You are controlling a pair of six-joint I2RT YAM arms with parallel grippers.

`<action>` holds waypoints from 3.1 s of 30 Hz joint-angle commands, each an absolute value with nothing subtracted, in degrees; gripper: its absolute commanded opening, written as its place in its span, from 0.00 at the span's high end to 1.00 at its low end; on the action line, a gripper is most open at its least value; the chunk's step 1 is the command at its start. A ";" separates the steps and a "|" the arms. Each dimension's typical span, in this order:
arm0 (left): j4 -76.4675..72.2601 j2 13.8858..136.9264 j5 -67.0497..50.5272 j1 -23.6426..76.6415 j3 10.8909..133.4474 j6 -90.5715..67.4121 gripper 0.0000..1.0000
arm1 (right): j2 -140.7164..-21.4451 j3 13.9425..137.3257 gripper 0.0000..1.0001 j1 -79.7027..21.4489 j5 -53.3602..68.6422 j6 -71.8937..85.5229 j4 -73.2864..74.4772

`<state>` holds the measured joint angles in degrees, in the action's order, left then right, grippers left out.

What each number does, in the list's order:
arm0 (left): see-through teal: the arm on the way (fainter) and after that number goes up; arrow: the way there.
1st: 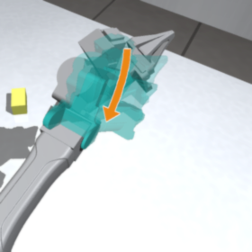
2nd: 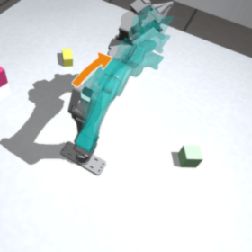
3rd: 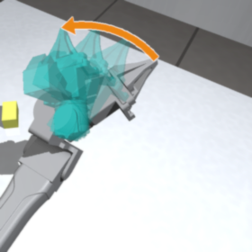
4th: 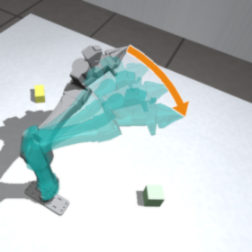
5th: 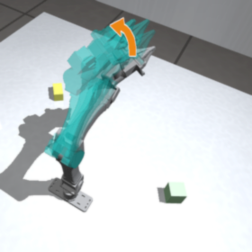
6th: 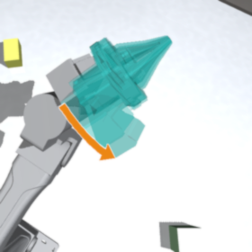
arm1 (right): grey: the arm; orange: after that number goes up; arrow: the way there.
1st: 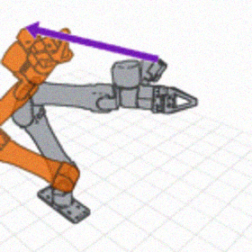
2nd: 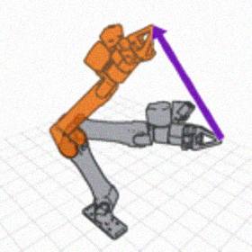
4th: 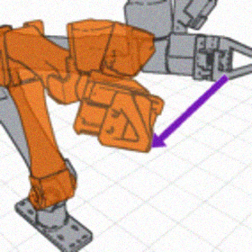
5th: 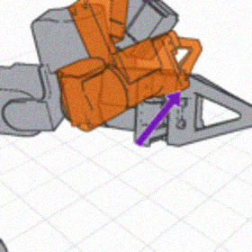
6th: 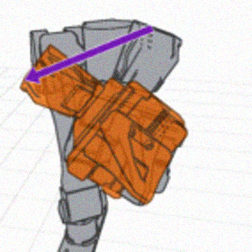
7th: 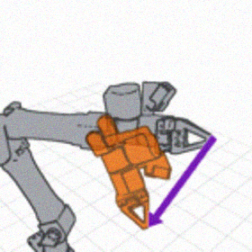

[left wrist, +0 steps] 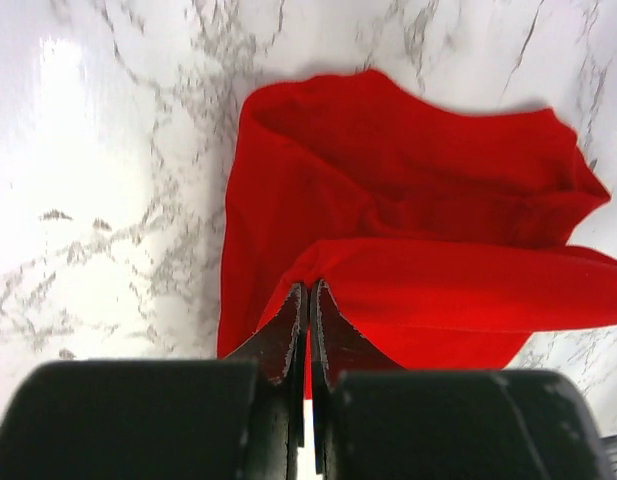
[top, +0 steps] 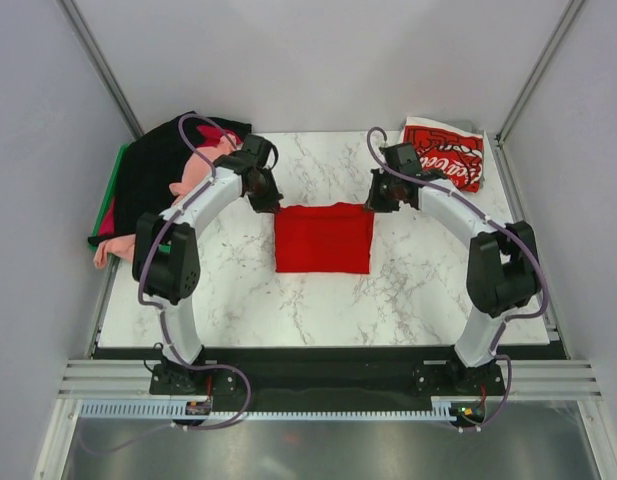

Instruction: Fold and stack the t-shirts

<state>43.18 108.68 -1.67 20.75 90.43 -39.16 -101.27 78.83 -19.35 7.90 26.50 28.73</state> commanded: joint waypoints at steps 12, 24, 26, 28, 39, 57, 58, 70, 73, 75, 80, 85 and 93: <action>42.01 125.50 -6.58 16.35 109.94 -31.47 0.70 | -115.75 92.54 0.95 -16.09 7.38 25.93 25.49; 46.76 113.68 -11.25 15.73 113.85 -31.11 0.19 | -104.43 92.51 0.11 -16.60 18.35 30.75 23.57; 45.53 109.71 -11.51 16.52 107.87 -32.25 0.21 | -101.61 87.39 0.11 -18.98 22.84 32.95 19.54; 40.91 104.36 -12.12 17.93 97.68 -33.30 0.22 | -99.23 79.31 0.12 -20.73 27.22 36.99 15.49; 15.29 105.02 -22.07 22.77 66.36 -39.73 0.28 | -105.47 57.40 0.18 -19.60 31.47 39.73 -0.88; 44.37 81.84 -8.54 21.62 80.42 -29.27 0.22 | -87.71 64.68 0.02 -15.65 17.40 25.23 24.87; 45.86 80.35 -7.57 21.62 80.07 -28.83 0.22 | -88.76 65.30 0.02 -14.51 17.49 24.44 25.13; 53.61 45.81 4.37 21.71 56.69 -28.84 0.23 | -109.75 74.35 0.02 -11.95 19.67 19.34 20.14; 54.84 42.46 8.51 21.62 58.96 -27.34 0.21 | -113.10 74.88 0.02 -11.95 22.49 20.65 17.33; 54.76 41.84 9.75 21.71 60.02 -26.37 0.20 | -114.51 74.45 0.02 -11.87 23.81 22.49 15.57; 54.41 38.15 14.50 21.71 58.45 -25.58 0.20 | -118.64 74.26 0.02 -11.87 24.43 25.13 10.99; 52.83 33.41 16.52 21.62 55.73 -26.45 0.15 | -123.04 75.06 0.09 -12.56 27.33 28.56 6.87; 46.32 20.85 22.23 21.88 46.76 -28.75 0.09 | -125.33 76.02 0.66 -14.76 34.97 30.67 2.29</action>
